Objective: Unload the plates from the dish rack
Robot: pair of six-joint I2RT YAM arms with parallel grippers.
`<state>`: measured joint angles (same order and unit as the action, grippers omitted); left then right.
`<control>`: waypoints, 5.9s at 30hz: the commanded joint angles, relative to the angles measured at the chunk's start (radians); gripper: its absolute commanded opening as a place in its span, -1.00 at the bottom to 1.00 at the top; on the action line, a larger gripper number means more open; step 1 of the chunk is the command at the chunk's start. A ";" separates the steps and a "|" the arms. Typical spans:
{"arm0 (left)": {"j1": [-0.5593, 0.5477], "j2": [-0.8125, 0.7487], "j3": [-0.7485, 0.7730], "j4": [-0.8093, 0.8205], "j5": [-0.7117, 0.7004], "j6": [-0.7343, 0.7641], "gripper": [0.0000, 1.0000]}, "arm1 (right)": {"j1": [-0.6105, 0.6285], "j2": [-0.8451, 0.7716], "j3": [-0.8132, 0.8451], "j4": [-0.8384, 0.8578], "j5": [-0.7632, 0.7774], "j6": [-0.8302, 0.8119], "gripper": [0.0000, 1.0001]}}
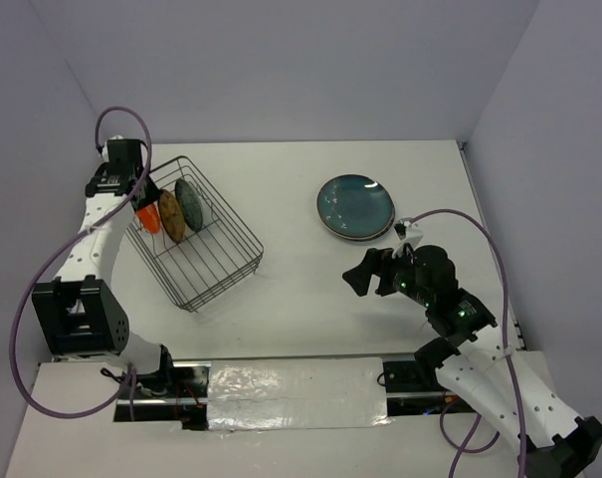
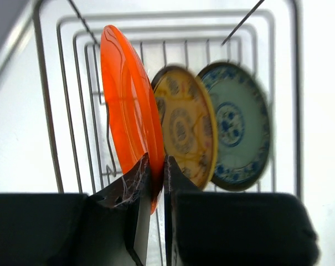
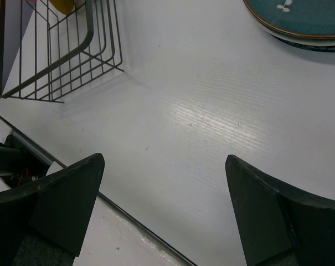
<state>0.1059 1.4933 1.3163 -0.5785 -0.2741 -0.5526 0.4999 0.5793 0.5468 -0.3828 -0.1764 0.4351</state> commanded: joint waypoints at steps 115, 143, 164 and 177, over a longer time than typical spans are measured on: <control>-0.083 0.125 0.072 0.060 -0.010 -0.136 -1.00 | 0.005 -0.360 0.499 -0.522 0.512 0.065 0.98; -0.999 -0.219 0.137 0.278 -0.179 0.526 -1.00 | 0.006 -0.346 0.634 -0.574 0.591 0.065 0.98; -1.358 0.423 0.172 0.169 -0.410 0.411 -1.00 | 0.006 -0.364 0.716 -0.642 0.657 0.031 0.98; -1.358 0.478 0.204 0.171 -0.386 0.396 -0.18 | 0.008 -0.374 0.700 -0.640 0.652 0.028 0.98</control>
<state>-1.2518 1.9472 1.4906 -0.4156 -0.6312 -0.1318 0.5014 0.2142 1.2446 -1.0264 0.4717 0.4774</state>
